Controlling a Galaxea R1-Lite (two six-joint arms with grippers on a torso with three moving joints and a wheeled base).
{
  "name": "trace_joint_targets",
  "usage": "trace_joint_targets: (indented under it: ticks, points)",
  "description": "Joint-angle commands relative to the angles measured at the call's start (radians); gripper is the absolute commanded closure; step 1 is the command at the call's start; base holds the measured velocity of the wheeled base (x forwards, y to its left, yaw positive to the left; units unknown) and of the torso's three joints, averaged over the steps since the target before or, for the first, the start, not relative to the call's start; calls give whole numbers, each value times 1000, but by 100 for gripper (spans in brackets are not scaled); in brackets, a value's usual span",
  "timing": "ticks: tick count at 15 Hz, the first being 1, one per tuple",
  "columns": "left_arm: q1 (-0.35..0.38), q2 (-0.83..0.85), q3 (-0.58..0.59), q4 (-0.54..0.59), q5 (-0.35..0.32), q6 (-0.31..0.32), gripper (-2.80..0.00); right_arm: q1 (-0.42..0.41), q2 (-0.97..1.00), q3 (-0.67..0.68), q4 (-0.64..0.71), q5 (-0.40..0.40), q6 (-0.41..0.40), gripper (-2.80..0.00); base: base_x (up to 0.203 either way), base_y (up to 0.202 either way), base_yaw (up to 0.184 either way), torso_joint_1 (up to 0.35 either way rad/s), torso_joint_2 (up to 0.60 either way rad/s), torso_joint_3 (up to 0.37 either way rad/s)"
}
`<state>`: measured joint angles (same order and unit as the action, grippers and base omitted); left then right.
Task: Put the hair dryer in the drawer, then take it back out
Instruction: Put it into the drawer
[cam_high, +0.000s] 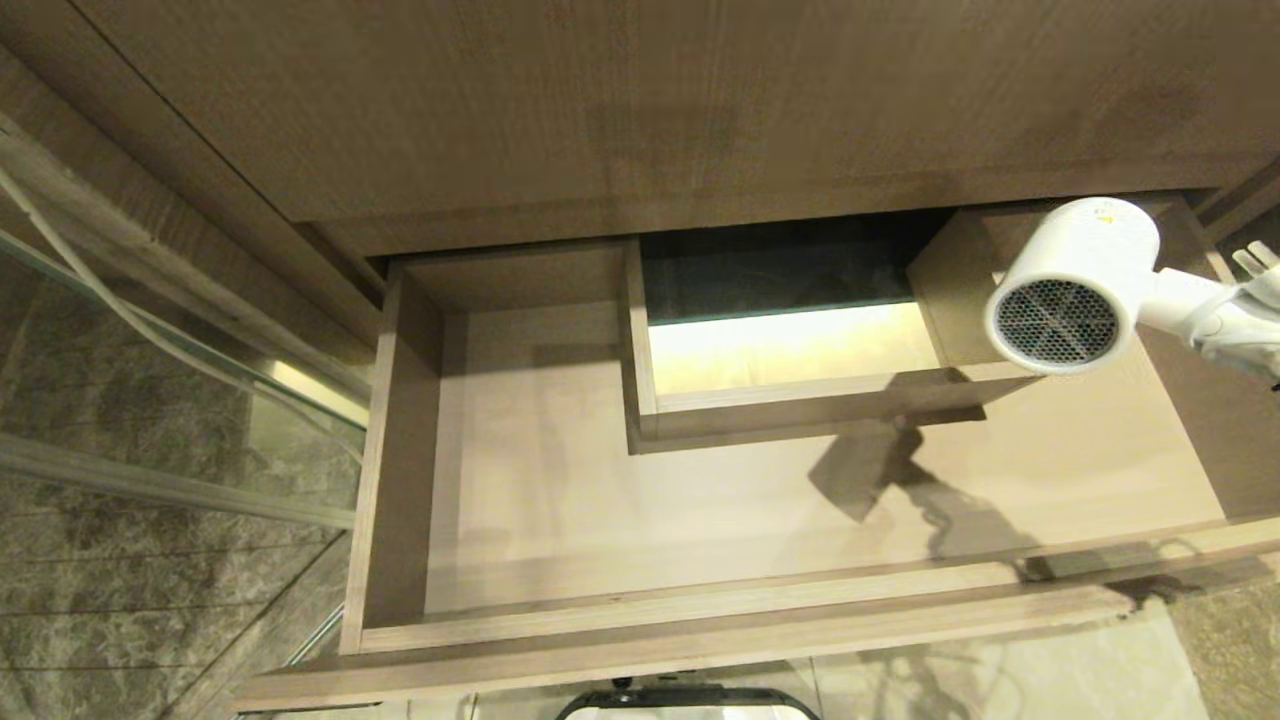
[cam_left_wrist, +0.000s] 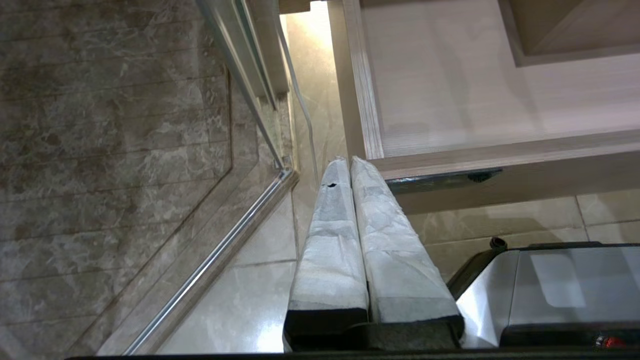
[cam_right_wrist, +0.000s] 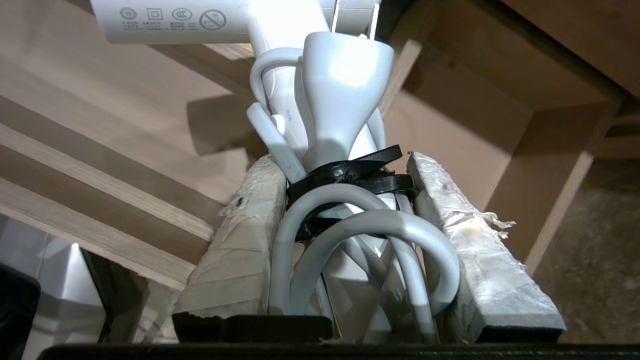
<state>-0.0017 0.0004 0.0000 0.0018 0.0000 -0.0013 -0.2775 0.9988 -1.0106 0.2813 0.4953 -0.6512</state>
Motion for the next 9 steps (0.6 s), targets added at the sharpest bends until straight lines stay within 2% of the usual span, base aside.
trace_joint_targets:
  ticks: [1,3,6,9]
  points:
    - [0,0,1,1,0,0,0,-44,12,10,5,2,-4,0,0,0,0,42,56,119]
    - [0,0,1,1,0,0,0,-116,34,23,10,-21,-4,0,0,0,0,31,41,44]
    - [0,0,2,1,0,0,0,-211,95,33,12,-141,-1,0,0,0,0,19,21,44]
    - [0,0,2,1,0,0,0,-278,167,34,8,-204,28,0,0,0,0,5,3,23]
